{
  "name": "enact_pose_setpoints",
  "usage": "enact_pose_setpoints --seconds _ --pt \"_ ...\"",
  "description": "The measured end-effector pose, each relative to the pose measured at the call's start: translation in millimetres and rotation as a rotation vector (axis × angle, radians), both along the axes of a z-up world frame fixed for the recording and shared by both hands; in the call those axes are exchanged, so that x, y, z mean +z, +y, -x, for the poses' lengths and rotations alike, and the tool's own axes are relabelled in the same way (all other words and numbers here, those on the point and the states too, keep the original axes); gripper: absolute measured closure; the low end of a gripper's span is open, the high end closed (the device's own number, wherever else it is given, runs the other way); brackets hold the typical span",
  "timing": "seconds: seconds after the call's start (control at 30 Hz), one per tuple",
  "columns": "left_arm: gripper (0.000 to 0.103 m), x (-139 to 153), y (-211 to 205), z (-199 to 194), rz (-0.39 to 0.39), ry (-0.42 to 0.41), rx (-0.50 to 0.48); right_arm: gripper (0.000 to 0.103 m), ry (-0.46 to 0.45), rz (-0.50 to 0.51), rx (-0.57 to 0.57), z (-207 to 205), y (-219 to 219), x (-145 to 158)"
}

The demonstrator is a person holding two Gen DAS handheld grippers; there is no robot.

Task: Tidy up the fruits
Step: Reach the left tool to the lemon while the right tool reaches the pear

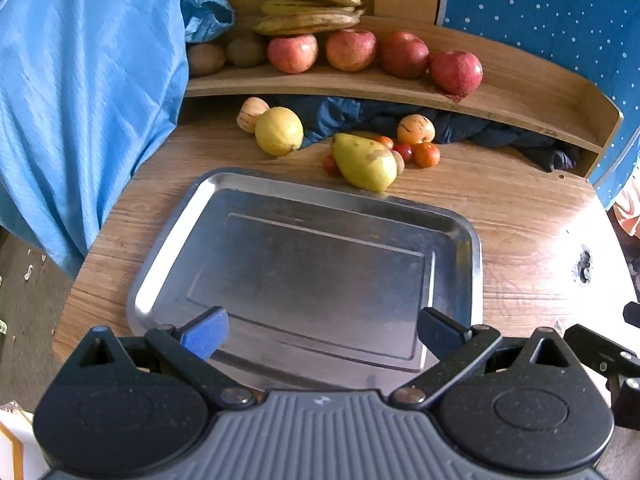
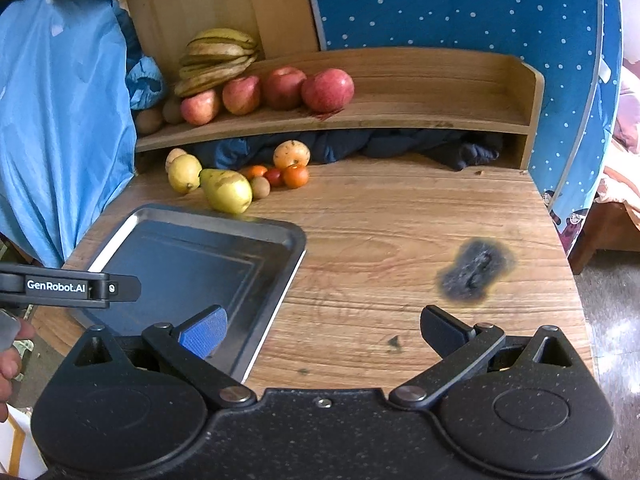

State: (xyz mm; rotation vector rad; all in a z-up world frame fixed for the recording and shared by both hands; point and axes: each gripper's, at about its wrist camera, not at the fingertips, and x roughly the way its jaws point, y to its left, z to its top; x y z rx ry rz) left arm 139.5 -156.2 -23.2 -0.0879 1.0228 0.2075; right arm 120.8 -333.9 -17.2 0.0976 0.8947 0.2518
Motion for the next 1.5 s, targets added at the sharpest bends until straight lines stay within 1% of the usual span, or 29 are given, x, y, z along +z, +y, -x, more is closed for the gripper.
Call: enact_pose_setpoints --seconds 0.13,0.33,0.5,0.63,0.83,1.0,1.13,1.3,1.5 --pt "0.001 -1.6 -4.0 -4.5 0.004 0.012 0.011 0.000 -0.009 -0.001 0.016 -0.9 -7.1 -0.8" --pt "0.001 1.2 -3.1 -12.5 0.001 0.010 0.011 0.000 -0.052 -0.021 0.046 -2.9 -8.5 3.8" --pt "0.001 1.4 8.3 -25.7 -0.004 0.011 0.004 0.001 -0.074 -0.030 0.066 -10.2 0.2 7.6" --pt "0.001 0.8 25.1 -41.3 -0.011 0.019 -0.011 0.001 -0.078 -0.052 0.046 -23.1 8.9 6.5" --pt "0.001 -2.2 57.0 -67.3 -0.016 0.025 -0.039 0.000 -0.077 -0.068 0.023 -45.1 33.4 4.4" --pt "0.001 -6.6 83.8 -90.3 -0.003 0.029 -0.051 0.000 -0.065 -0.071 0.017 -60.6 59.8 -0.9" --pt "0.001 -8.2 102.0 -109.7 0.011 0.017 -0.074 0.000 -0.048 -0.050 0.014 -72.1 81.0 -6.6" --pt "0.001 -17.3 125.2 -134.6 0.026 0.032 -0.099 0.000 -0.024 -0.013 0.001 -89.9 108.3 -15.4" --pt "0.001 -27.4 144.9 -161.0 0.043 0.046 -0.146 0.001 -0.017 0.041 -0.031 -112.9 135.4 -22.8"
